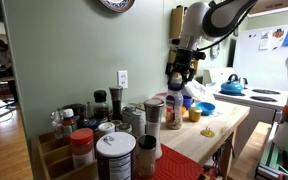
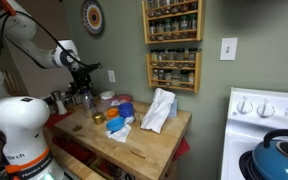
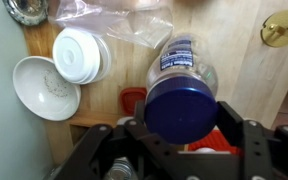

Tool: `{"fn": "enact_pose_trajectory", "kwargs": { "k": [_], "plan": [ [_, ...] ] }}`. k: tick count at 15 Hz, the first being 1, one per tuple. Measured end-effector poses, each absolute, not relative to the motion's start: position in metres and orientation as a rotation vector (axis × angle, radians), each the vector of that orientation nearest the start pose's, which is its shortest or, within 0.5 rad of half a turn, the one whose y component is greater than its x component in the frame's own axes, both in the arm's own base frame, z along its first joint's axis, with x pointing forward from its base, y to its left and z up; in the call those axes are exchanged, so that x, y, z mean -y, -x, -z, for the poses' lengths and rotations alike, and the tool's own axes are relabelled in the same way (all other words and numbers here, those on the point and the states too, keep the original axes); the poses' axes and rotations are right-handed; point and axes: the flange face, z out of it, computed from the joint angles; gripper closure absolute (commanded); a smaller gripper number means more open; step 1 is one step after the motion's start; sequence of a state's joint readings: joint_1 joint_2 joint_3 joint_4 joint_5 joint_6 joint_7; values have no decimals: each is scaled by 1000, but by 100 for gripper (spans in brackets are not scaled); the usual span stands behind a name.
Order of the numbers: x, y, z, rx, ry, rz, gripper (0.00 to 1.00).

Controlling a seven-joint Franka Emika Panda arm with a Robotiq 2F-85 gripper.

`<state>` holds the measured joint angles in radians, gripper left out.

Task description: Put the bottle's lid on the countertop

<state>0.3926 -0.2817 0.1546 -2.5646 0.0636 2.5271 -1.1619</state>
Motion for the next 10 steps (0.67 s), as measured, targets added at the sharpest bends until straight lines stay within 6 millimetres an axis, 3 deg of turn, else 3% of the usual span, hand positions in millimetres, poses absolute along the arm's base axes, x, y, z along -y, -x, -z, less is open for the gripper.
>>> {"fn": "enact_pose_trajectory", "kwargs": {
  "k": [4, 7, 10],
  "plan": [
    [-229, -384, -390, -2238, -2071, -366, 42],
    [-226, -385, -398, -2218, -2100, -395, 54],
    [-219, -386, -412, -2198, -2146, -404, 54]
  ]
}}
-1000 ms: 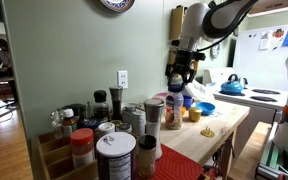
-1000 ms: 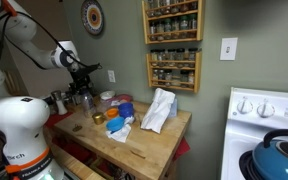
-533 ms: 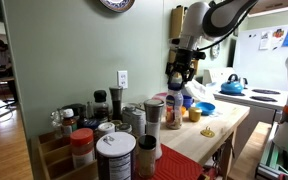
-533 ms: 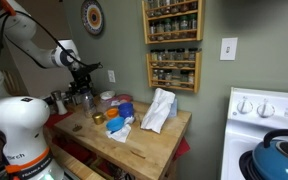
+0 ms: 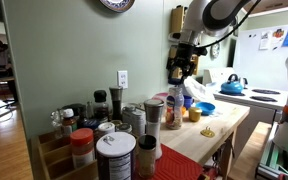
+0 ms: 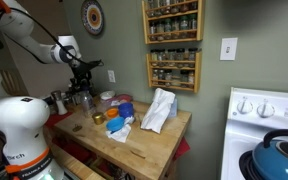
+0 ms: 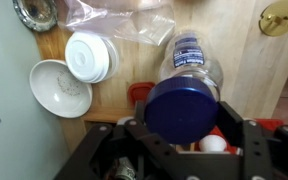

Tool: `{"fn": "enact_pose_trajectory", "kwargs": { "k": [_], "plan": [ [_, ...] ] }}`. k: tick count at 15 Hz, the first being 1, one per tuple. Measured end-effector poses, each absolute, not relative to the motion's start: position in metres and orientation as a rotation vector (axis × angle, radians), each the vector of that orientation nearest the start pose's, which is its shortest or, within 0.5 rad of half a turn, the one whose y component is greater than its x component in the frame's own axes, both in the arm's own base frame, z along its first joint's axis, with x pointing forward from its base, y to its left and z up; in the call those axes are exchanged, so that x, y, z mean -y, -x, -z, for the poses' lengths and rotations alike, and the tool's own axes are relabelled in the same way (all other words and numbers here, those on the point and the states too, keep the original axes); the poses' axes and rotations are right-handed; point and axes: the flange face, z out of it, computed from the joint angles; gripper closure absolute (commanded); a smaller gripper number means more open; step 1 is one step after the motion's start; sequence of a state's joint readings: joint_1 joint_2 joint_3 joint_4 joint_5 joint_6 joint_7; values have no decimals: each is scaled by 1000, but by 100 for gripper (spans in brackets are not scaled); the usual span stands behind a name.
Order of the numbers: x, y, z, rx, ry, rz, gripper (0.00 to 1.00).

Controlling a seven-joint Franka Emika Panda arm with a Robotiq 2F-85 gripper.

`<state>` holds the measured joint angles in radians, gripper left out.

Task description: Put the bottle's lid on the countertop

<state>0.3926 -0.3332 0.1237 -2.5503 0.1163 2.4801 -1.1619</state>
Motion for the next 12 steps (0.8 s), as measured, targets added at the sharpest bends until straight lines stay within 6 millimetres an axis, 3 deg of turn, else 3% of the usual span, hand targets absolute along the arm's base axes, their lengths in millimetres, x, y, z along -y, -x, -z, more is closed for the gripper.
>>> {"fn": "enact_pose_trajectory", "kwargs": {
  "k": [5, 6, 11, 12],
  "plan": [
    [-195, -378, -440, -2038, -2379, -290, 54],
    [-190, -376, -445, -1976, -2442, -265, 29],
    [-175, -371, -457, -1832, -2571, -224, 29],
    [-175, -371, -457, -1831, -2572, -223, 54]
  ]
}}
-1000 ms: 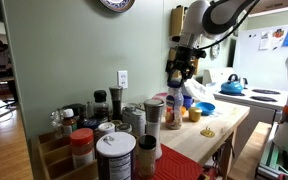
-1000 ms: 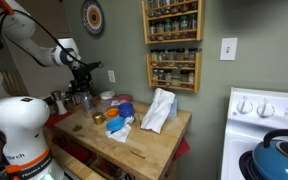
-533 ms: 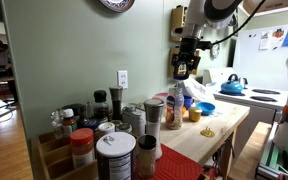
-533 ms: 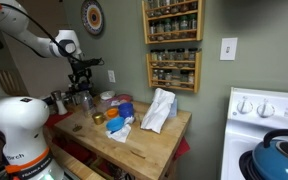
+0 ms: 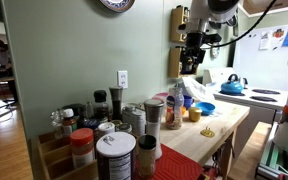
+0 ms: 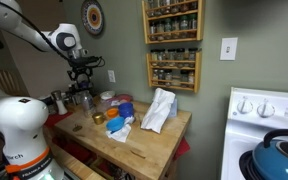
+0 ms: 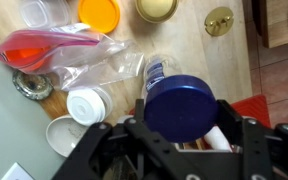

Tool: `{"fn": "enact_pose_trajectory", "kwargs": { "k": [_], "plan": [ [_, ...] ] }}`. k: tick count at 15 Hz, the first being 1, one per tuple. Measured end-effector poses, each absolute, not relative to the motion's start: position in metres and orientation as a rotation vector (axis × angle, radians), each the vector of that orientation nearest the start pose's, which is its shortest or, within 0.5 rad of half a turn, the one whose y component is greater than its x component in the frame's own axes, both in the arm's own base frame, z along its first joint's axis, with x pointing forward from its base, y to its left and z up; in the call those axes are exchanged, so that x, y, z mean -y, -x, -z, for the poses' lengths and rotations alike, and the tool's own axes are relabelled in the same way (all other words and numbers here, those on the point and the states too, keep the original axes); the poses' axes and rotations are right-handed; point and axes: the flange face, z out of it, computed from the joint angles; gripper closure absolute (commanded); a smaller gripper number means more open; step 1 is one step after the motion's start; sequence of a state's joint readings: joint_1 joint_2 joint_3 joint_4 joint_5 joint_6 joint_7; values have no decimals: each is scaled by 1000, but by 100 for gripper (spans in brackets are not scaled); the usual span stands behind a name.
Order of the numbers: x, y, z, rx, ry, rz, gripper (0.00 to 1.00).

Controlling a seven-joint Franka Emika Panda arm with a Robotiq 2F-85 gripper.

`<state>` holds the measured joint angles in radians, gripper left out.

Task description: Put the bottle's lid on the countertop

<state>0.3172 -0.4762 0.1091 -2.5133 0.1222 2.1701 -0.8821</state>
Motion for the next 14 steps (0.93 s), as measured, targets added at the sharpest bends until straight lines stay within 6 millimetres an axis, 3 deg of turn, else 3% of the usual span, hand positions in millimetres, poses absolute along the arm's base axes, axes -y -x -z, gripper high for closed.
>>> {"fn": "enact_pose_trajectory", "kwargs": {
  "k": [3, 5, 10, 14],
  "plan": [
    [-177, -371, -457, 1803, 2535, 218, 54],
    [-191, -364, -451, 1737, 2580, 193, 54],
    [-247, -319, -420, 1451, 2812, 96, 54],
    [-269, -288, -402, 1188, 2929, 45, 54]
  ]
}}
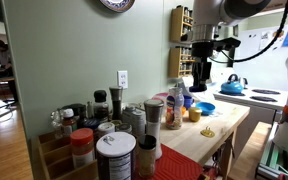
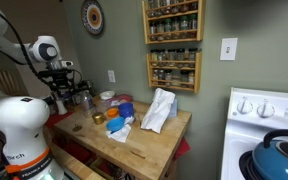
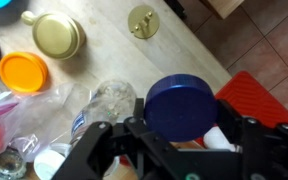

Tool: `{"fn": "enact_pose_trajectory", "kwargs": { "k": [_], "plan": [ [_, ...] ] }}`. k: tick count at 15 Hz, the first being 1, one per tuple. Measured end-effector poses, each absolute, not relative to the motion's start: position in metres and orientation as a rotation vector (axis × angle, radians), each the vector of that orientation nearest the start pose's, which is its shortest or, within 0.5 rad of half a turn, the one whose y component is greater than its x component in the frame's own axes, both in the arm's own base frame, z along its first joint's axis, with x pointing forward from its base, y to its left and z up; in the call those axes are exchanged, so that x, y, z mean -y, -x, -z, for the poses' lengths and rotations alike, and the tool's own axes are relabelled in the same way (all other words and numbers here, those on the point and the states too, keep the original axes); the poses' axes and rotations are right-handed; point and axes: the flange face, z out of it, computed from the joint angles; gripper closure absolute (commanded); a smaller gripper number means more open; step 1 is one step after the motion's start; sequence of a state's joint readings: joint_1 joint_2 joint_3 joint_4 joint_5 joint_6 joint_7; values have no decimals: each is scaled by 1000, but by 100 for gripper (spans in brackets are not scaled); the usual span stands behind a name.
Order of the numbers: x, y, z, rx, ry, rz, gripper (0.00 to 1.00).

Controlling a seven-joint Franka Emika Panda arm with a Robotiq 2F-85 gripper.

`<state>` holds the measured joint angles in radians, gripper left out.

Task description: Put the bottle's lid on the countertop

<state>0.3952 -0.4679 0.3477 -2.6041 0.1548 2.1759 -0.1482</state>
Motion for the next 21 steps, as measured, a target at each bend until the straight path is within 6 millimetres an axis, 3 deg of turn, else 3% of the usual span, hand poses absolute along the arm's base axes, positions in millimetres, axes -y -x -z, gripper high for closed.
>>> {"fn": "enact_pose_trajectory", "kwargs": {
  "k": [1, 4, 9, 10, 14, 18, 21],
  "plan": [
    [-272, -283, -397, 1121, 2940, 24, 29],
    [-279, -272, -382, 1023, 2938, -41, 29],
    [-281, -272, -379, 1006, 2937, -50, 29],
    [-281, -272, -379, 1005, 2937, -50, 54],
    [-283, -272, -375, 1008, 2933, -69, 54],
    [-305, -270, -339, 926, 2895, -136, 54],
    [-325, -275, -310, 835, 2890, -36, 54]
  ]
}}
